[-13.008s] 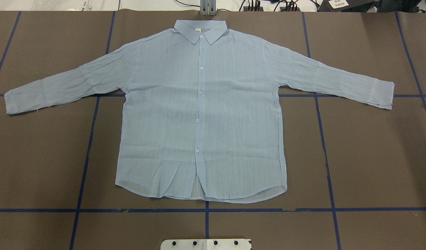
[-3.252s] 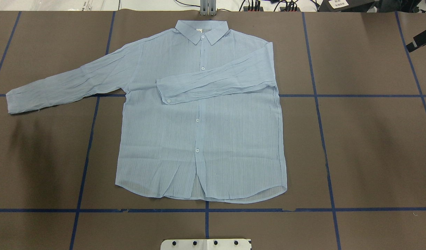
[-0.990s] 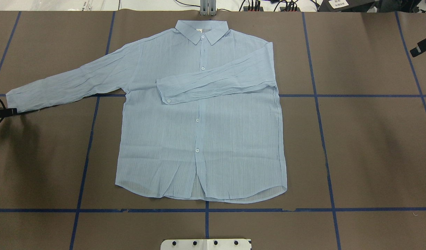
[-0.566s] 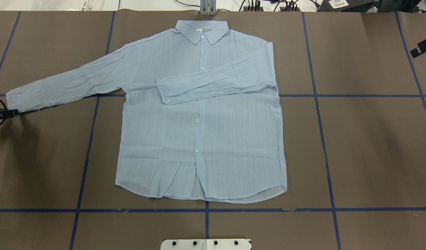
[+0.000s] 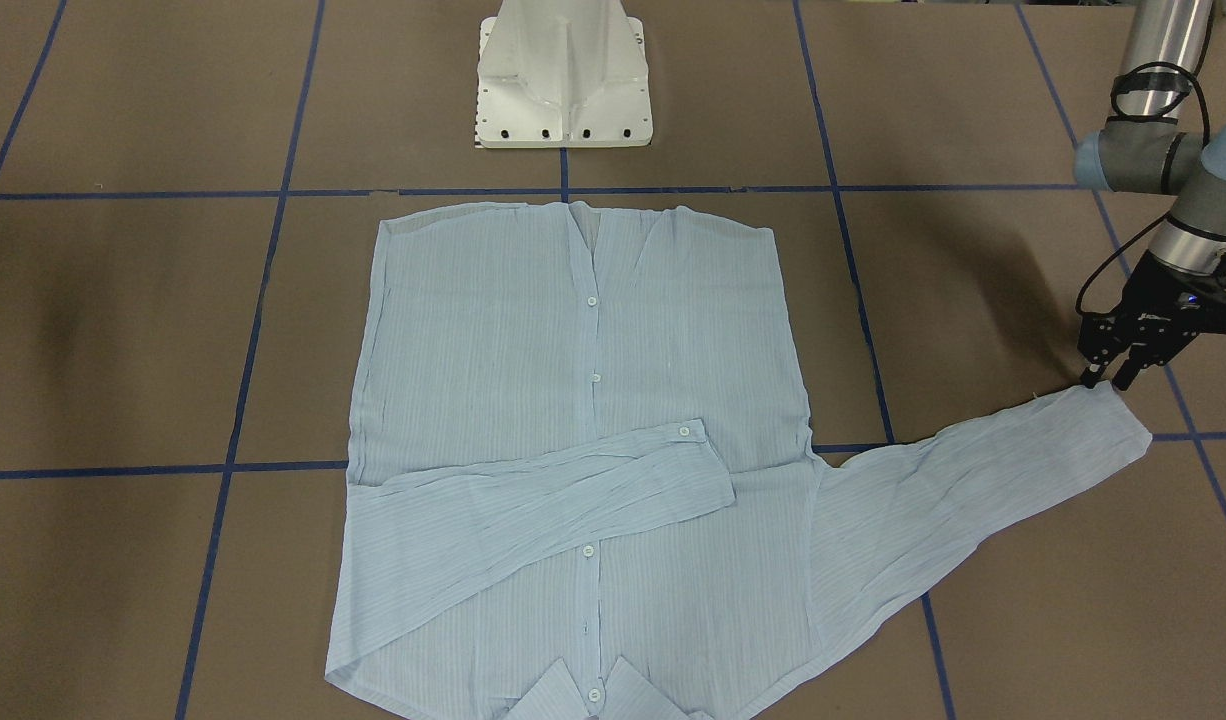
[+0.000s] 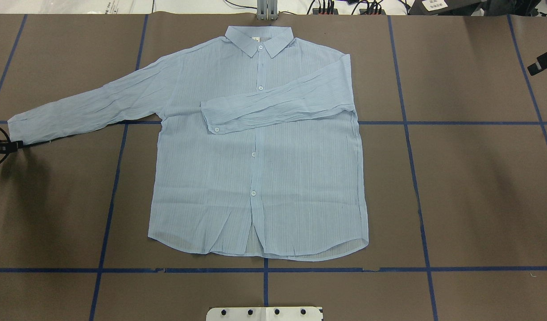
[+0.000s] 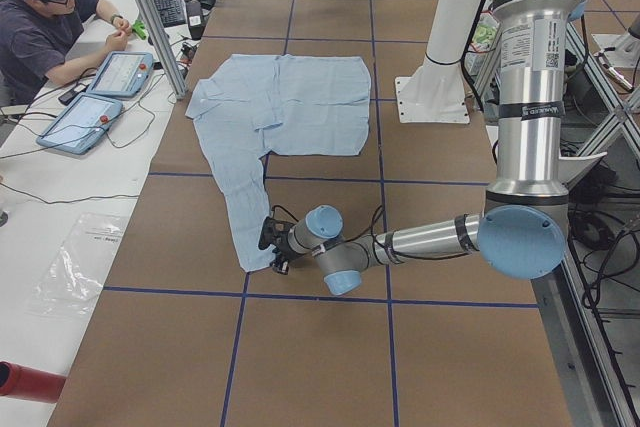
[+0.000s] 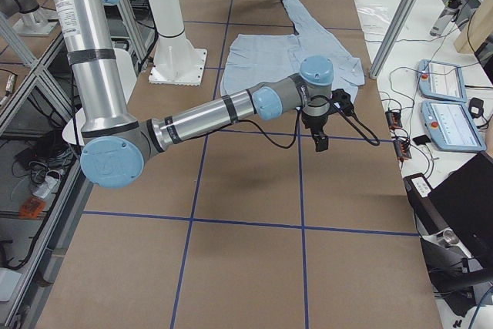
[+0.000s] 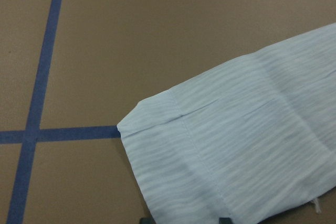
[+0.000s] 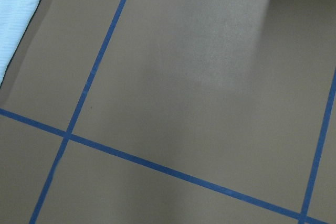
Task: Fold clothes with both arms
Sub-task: 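Lower the left gripper and grasp the cuff of the other sleeve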
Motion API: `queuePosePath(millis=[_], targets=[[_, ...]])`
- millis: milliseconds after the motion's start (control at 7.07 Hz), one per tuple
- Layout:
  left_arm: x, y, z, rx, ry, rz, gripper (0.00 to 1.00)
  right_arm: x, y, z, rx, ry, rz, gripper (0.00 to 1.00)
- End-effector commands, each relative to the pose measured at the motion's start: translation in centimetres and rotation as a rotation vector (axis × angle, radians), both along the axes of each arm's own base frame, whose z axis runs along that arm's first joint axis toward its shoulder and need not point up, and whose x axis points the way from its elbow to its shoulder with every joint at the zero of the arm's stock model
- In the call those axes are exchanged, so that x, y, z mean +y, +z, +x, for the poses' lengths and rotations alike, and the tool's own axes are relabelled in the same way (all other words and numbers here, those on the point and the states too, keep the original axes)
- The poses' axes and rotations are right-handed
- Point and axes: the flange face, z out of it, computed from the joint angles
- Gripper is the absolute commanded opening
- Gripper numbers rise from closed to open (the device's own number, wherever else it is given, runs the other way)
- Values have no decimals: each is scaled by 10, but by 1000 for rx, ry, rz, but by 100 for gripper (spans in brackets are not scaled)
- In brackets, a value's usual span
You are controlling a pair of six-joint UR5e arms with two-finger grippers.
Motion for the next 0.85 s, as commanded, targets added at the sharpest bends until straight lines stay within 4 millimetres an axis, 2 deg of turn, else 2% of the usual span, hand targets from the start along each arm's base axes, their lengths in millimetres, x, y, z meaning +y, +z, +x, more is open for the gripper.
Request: queuePosePath(millis=[0, 283, 566, 707], targets=[[1, -1, 0, 2, 4, 11, 0, 0, 0, 0, -1, 1, -1, 100], [4, -19, -3, 52, 11, 86, 0, 4, 4, 1, -3, 3, 6, 100], [-11, -84, 8, 131, 13, 199, 0, 7, 6, 1, -4, 3, 1, 100], [-21, -135, 15, 187, 14, 276, 0, 7, 7, 2, -6, 4, 7, 100]])
